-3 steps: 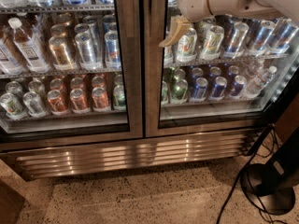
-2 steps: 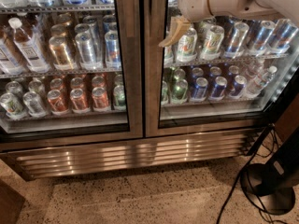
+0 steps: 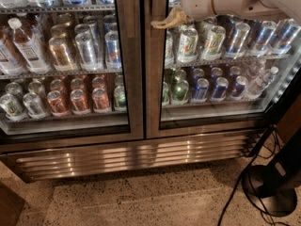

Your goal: Open right fridge door

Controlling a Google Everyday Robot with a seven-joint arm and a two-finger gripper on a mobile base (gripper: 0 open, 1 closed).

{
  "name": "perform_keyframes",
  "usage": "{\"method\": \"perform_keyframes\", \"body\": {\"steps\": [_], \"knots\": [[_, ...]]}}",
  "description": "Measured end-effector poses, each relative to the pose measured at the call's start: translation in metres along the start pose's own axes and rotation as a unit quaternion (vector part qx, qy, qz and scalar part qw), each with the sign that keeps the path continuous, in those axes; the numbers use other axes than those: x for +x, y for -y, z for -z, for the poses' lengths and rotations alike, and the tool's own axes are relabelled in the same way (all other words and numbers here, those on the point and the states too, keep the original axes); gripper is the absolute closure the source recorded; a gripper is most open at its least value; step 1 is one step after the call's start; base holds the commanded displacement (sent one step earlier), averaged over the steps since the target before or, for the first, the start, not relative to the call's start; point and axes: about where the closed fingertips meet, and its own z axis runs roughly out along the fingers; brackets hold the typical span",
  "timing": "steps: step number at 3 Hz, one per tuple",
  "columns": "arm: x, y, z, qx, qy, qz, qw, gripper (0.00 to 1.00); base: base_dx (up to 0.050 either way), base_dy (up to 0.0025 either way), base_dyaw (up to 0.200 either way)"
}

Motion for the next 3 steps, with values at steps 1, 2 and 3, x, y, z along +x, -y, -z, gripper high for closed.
{"method": "perform_keyframes", "body": {"steps": [1,2,3], "knots": [[0.0008,0.0015,0.0049,0.000,0.000,0.000,1.0000,0.65,0.000,0.00000,0.000],[0.0016,0.0061,0.0086,0.000,0.000,0.000,1.0000,0.89,0.000,0.00000,0.000],[0.0013,0.0074,0.0099,0.000,0.000,0.000,1.0000,1.00,0.000,0.00000,0.000]]}}
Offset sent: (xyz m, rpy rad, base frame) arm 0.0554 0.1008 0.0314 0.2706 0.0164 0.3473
